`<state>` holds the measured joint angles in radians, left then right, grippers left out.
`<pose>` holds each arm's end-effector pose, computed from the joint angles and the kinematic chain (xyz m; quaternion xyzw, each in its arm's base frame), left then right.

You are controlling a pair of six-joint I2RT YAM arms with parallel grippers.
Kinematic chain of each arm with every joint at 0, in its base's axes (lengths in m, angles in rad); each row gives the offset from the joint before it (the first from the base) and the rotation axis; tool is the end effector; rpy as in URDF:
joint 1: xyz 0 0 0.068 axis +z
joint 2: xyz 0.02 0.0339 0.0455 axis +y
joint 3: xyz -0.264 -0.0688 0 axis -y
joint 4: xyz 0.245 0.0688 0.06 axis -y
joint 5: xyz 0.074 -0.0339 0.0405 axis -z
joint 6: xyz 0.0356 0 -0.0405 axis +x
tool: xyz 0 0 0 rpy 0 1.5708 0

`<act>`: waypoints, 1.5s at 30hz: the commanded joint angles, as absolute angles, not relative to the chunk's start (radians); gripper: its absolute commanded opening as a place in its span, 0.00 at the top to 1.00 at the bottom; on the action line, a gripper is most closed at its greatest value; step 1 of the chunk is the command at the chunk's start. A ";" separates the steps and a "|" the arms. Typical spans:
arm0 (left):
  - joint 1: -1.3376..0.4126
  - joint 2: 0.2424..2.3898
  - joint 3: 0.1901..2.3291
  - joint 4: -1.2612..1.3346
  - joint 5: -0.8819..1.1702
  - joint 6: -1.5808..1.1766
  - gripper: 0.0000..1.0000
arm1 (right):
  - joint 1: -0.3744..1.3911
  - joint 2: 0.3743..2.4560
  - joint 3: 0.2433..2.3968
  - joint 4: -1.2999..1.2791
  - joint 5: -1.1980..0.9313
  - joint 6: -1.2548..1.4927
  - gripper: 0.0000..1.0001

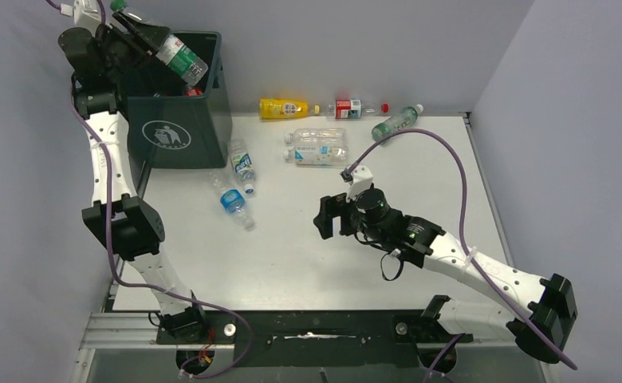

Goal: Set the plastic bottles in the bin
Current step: Place the plastic bottle in the trash bin, then pick up the plastic bottle at the center of the board.

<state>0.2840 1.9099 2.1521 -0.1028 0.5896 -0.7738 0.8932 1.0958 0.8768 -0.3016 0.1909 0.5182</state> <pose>0.4220 0.1026 0.4939 -0.1275 0.6527 -0.3600 0.6543 0.1595 0.1874 0.2994 -0.1136 0.8551 0.2609 0.4333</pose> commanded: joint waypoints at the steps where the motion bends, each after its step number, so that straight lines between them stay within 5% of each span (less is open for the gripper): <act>1: 0.284 1.962 2.271 -0.163 0.501 -0.663 0.38 | 0.903 1.094 0.871 -0.275 0.191 0.536 0.02; 8: 0.282 2.029 2.392 -0.305 0.405 -0.572 0.17 | 0.905 1.111 0.858 -0.272 0.184 0.542 0.02; 14: 0.279 1.984 2.387 -0.388 0.384 -0.552 0.16 | 0.905 1.132 0.862 -0.261 0.177 0.541 0.02; 25: 0.219 1.560 1.972 -0.426 0.402 -0.544 0.15 | 0.909 1.161 0.850 -0.231 0.155 0.540 0.04; 32: 0.046 1.294 1.625 -0.503 0.238 -0.525 0.15 | 0.910 1.179 0.844 -0.216 0.131 0.531 0.04; 40: -0.111 1.175 1.304 -0.485 0.127 -0.570 0.15 | 0.910 1.227 0.855 -0.180 0.102 0.509 0.05; 45: -0.112 1.161 1.191 -0.449 0.110 -0.563 0.15 | 0.909 1.366 0.944 -0.135 0.064 0.456 0.16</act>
<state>-0.1120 1.1858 1.2179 -0.5022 0.1627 -0.5640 0.9043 1.2812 0.8558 -0.2321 0.1028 0.5076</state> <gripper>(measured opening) 0.851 0.880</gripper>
